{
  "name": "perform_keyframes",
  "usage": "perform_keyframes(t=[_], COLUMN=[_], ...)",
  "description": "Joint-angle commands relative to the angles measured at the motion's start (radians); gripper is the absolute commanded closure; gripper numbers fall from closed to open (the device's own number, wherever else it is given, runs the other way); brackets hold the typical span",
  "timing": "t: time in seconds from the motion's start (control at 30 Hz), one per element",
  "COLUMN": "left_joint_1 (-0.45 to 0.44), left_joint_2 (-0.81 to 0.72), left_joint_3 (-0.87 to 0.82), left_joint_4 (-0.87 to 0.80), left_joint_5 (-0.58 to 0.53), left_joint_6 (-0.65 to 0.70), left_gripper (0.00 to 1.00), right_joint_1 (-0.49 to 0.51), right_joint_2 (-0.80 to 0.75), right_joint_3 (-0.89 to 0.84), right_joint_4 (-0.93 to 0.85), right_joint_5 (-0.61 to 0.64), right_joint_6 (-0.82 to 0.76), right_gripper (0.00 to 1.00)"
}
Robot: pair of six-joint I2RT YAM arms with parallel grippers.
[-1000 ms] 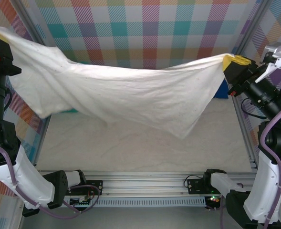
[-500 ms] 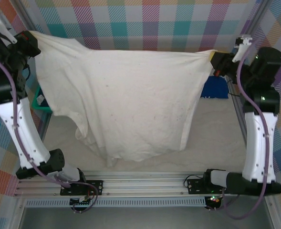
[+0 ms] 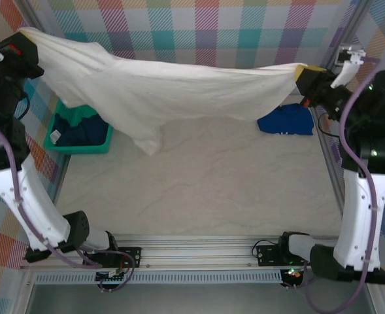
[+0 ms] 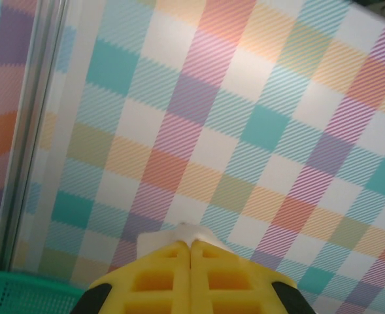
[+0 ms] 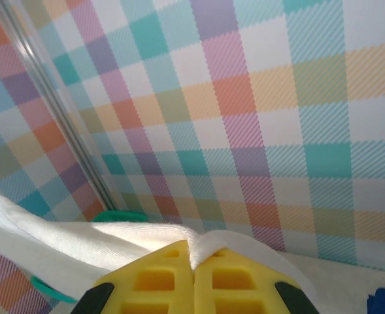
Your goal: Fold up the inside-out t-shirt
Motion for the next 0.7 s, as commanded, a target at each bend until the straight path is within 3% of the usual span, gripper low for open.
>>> perform_keyframes(t=[0.0,0.3,0.47,0.67], left_joint_1=[0.011,0.007,0.006,0.002], left_joint_2=[-0.097,-0.244,-0.188,-0.026], left_joint_3=[0.007,-0.020,-0.022,-0.115], left_joint_4=[0.019,0.040,0.046,0.112], left_joint_5=[-0.040,-0.102,-0.084,-0.016], left_joint_6=[0.043,0.076,0.069,0.024], left_gripper=[1.00,1.00,1.00,1.00], right_joint_1=[-0.001,0.000,-0.001,-0.001], right_joint_2=[-0.064,-0.170,-0.146,-0.037], right_joint_3=[0.027,0.094,0.097,-0.016], right_joint_4=[-0.048,-0.150,-0.155,-0.041], right_joint_5=[-0.016,0.025,0.076,0.108], right_joint_6=[-0.007,-0.036,-0.060,-0.065], right_gripper=[1.00,1.00,1.00,1.00])
